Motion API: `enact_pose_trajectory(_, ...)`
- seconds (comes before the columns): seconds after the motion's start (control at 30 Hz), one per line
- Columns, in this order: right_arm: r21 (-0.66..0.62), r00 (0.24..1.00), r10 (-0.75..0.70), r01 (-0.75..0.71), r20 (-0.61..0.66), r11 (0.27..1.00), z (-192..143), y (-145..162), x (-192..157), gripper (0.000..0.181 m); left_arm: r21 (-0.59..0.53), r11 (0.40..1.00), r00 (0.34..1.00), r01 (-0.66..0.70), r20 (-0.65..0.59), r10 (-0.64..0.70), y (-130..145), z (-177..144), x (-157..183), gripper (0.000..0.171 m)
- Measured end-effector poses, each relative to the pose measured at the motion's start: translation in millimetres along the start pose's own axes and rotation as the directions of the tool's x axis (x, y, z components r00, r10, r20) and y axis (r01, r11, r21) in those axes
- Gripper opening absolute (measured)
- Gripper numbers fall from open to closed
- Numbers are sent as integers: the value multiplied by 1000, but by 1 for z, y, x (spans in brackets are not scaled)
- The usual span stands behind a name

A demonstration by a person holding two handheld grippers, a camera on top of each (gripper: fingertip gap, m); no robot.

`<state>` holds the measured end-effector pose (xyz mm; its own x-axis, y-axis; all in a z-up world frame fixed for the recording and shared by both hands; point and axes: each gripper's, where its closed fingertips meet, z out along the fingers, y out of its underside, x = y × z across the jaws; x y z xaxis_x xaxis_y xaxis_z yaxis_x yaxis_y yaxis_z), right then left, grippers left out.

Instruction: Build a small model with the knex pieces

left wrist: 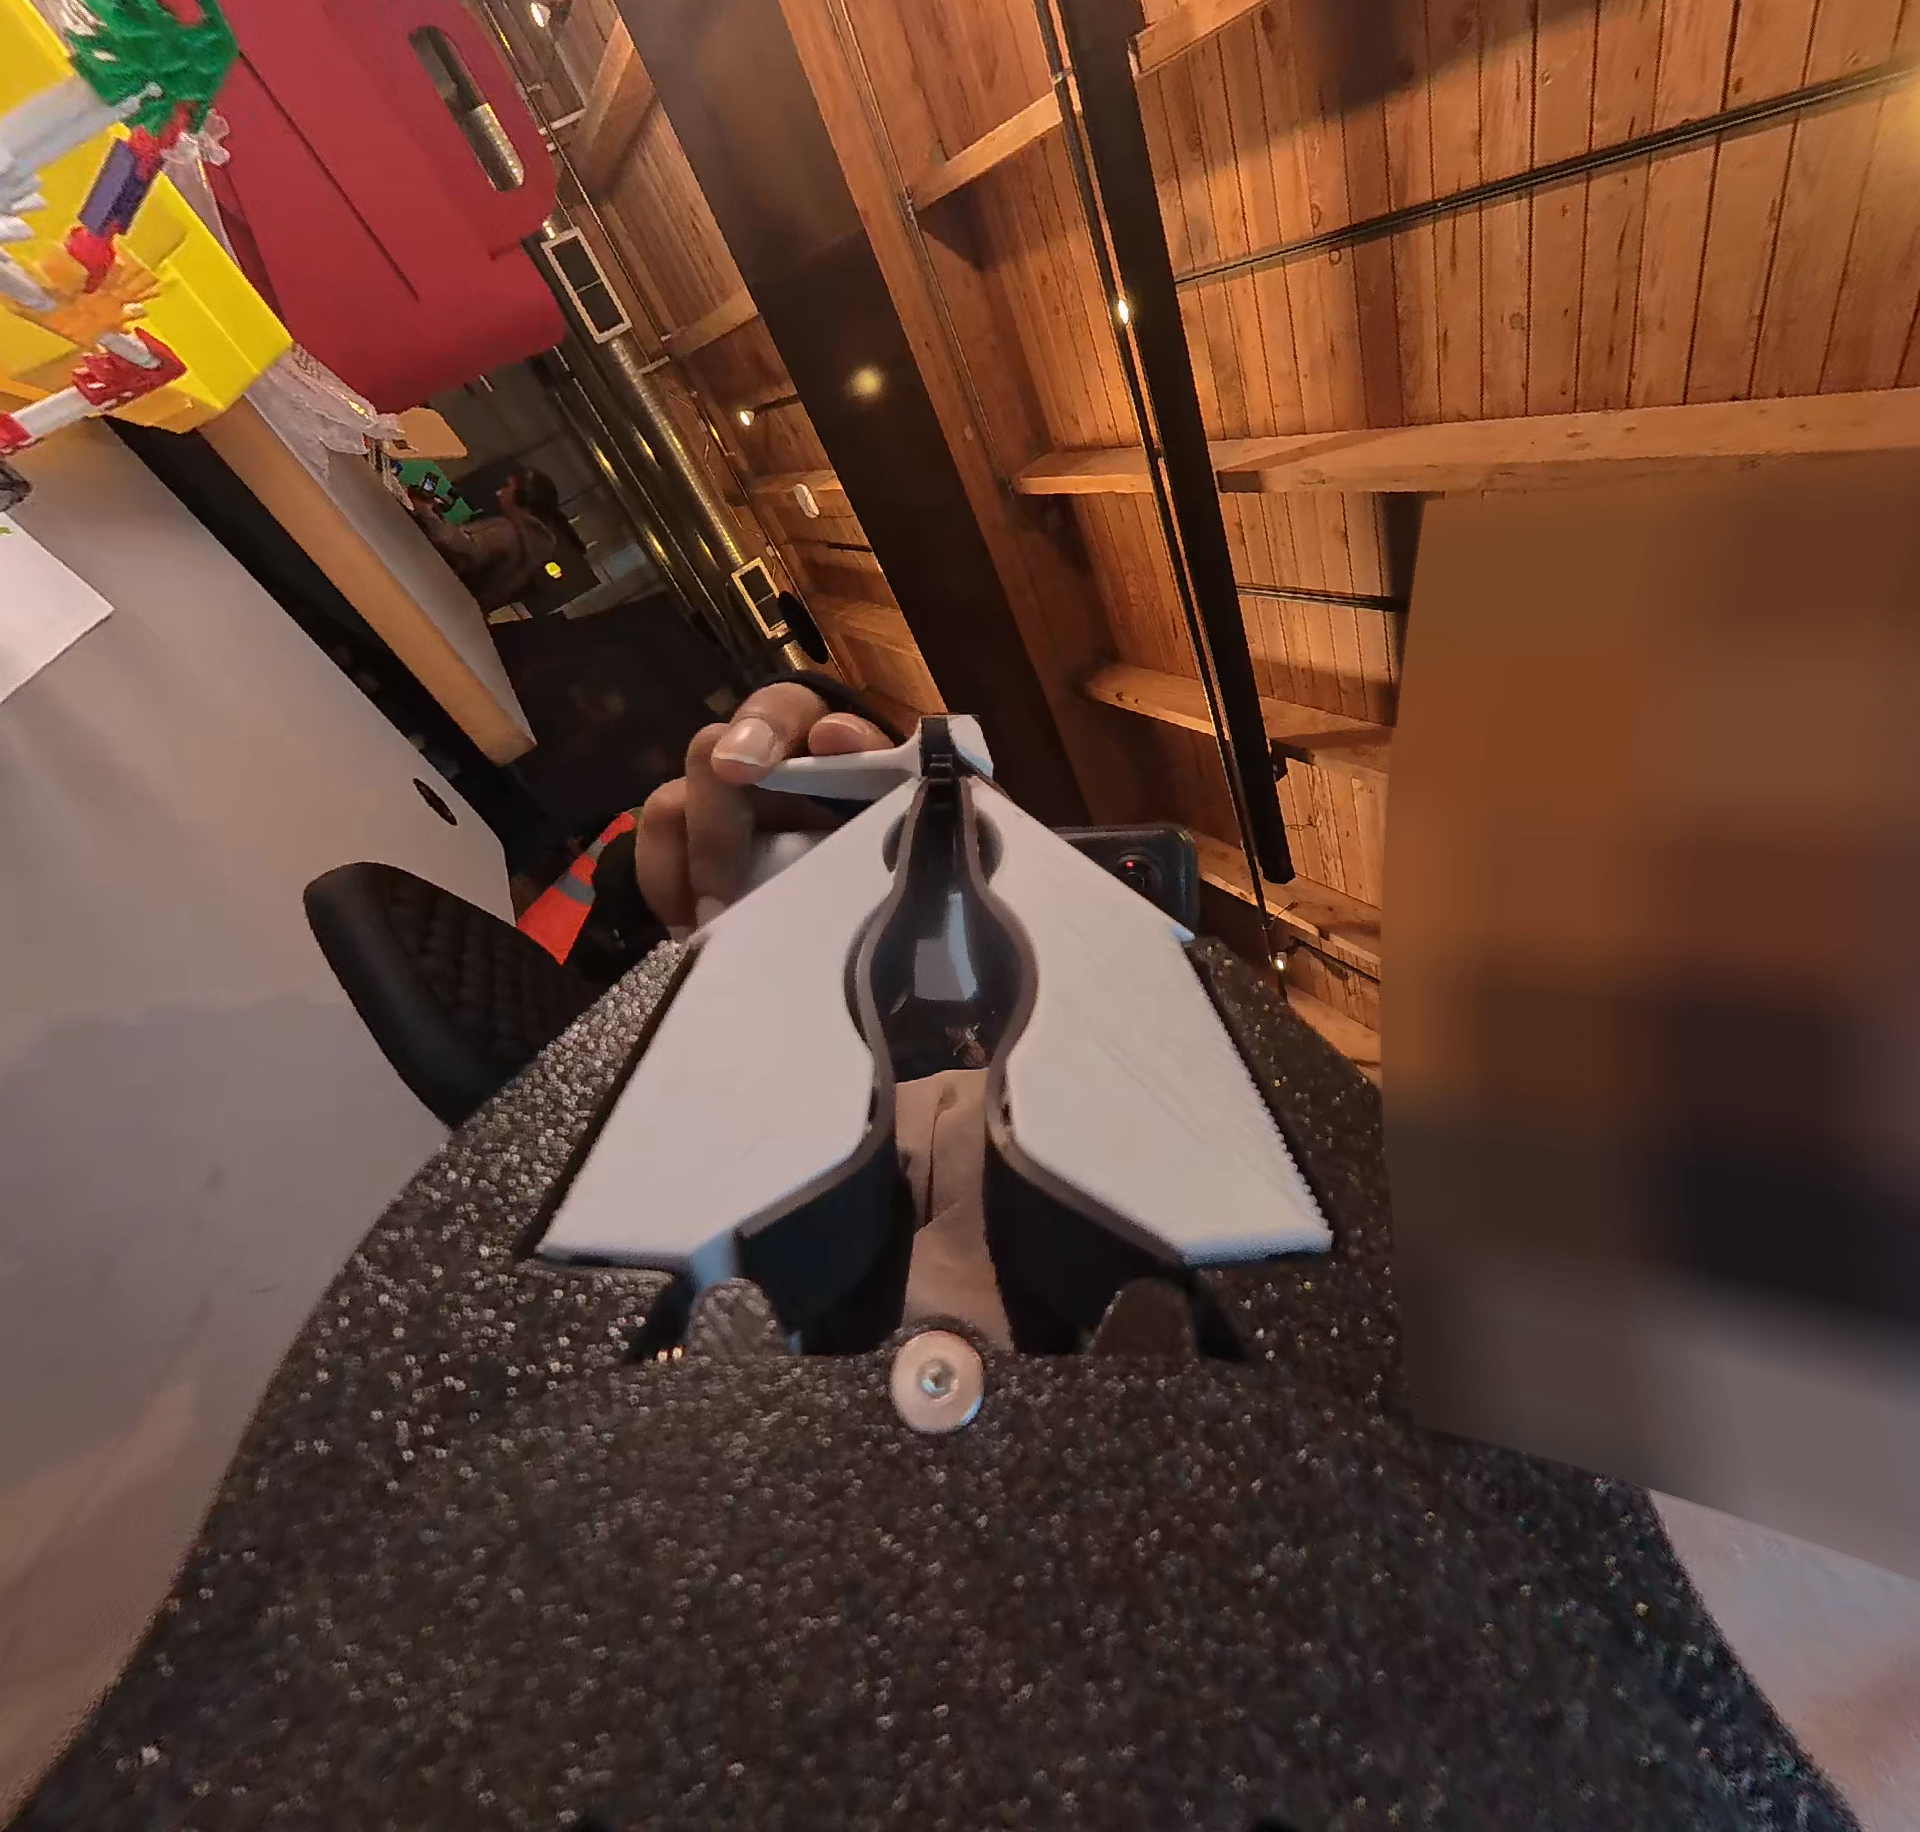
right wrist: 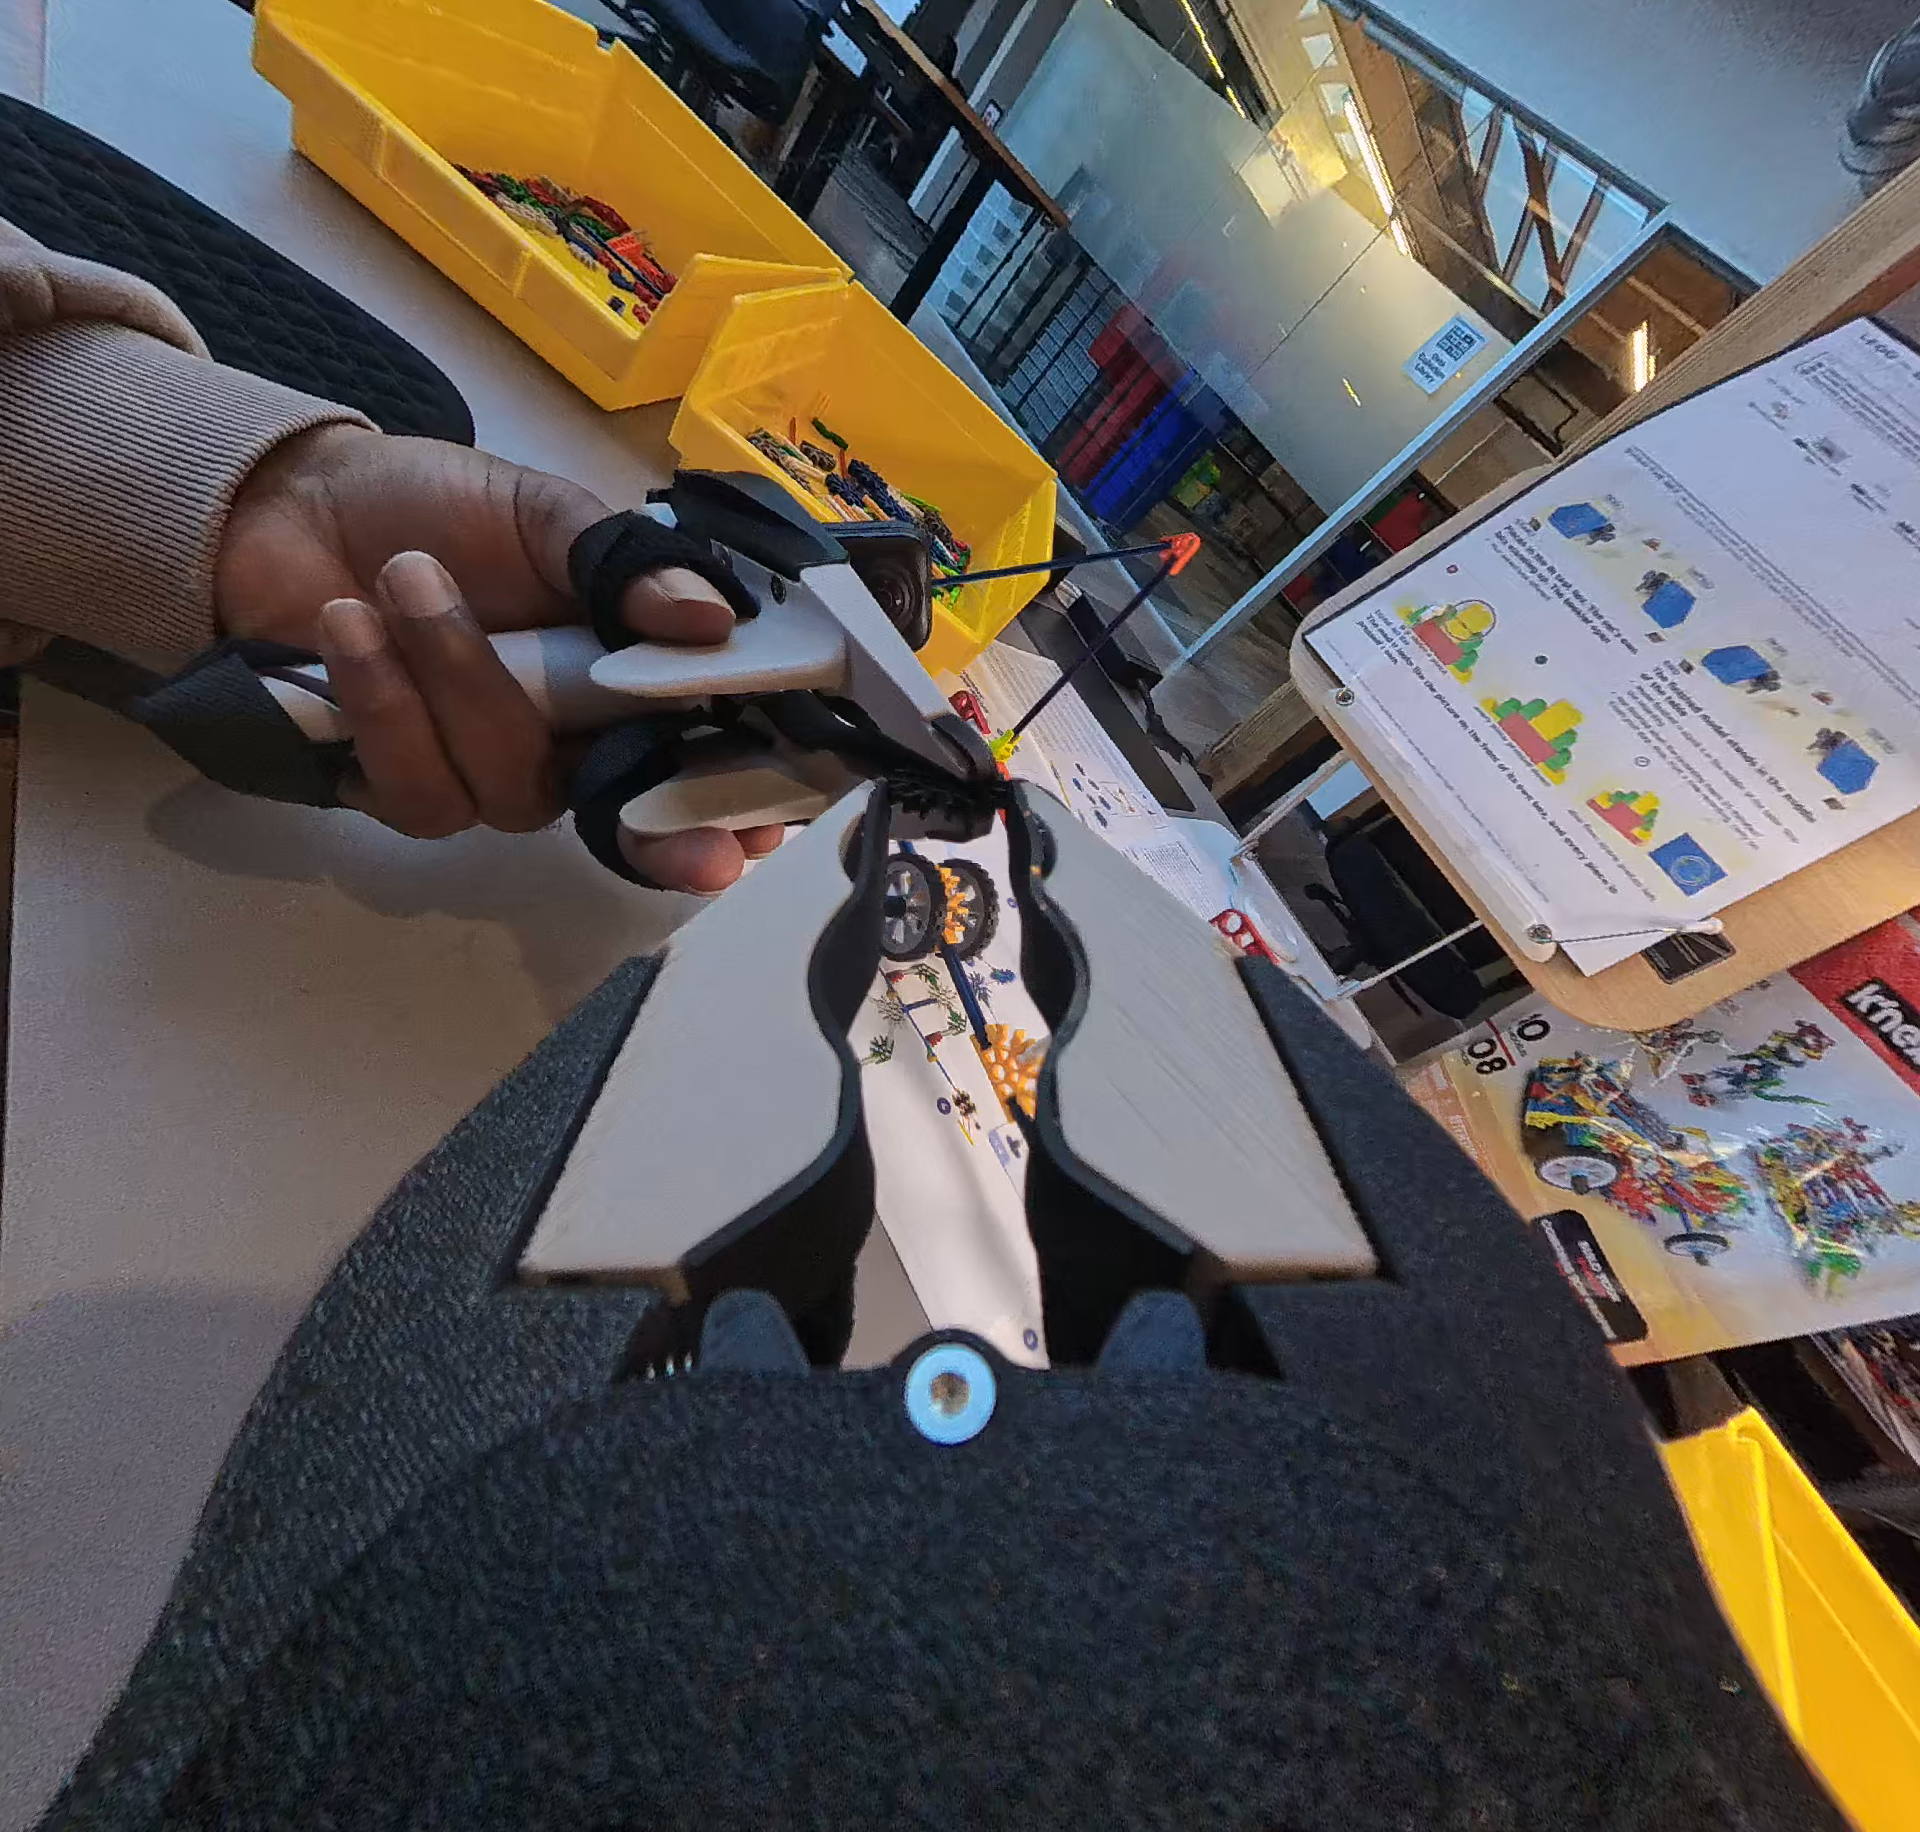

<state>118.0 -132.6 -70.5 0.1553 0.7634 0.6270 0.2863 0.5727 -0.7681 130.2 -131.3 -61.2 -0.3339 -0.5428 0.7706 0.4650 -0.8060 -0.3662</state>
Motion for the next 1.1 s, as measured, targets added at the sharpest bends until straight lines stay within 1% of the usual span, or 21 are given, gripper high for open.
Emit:
enact_pose_trajectory(0.07,-32,1000,-3,3,-5,999,2,4,1,20,16,1000,999,-20,39,19,-3,-2,-5,4)
enact_pose_trajectory(0.13,-59,999,12,-15,-38,998,4,10,8,20,40,991,981,-126,151,119,-13,-9,-14,20)
enact_pose_trajectory(0.17,-107,997,18,-26,-70,994,5,20,16,20,34,980,956,-198,228,185,-19,-16,-19,27)
enact_pose_trajectory(0.23,-232,990,-3,-31,-144,972,7,47,35,20,-13,937,865,-348,381,327,-29,-31,-24,32)
enact_pose_trajectory(0.3,-343,977,-8,-67,-212,937,9,75,53,20,-76,893,771,-443,477,423,-34,-45,-25,32)
enact_pose_trajectory(0.37,-405,967,6,-113,-257,907,14,93,66,20,-113,867,711,-485,526,467,-36,-55,-25,31)
enact_pose_trajectory(0.47,-457,951,-1,-147,-309,877,25,108,78,20,-136,854,678,-503,551,487,-30,-62,-31,30)
enact_pose_trajectory(0.53,-491,942,-24,-153,-335,858,32,115,83,20,-174,852,657,-495,567,497,-23,-65,-40,30)
enact_pose_trajectory(0.7,-555,920,-66,-176,-387,813,39,132,92,20,-163,851,664,-500,558,497,-23,-67,-38,30)
enact_pose_trajectory(0.87,-583,910,-79,-193,-408,789,41,137,93,20,-119,867,700,-483,543,465,-26,-70,-36,30)
enact_pose_trajectory(1.1,-601,898,-100,-202,-429,774,38,139,93,20,-125,860,693,-495,540,478,-26,-69,-34,30)
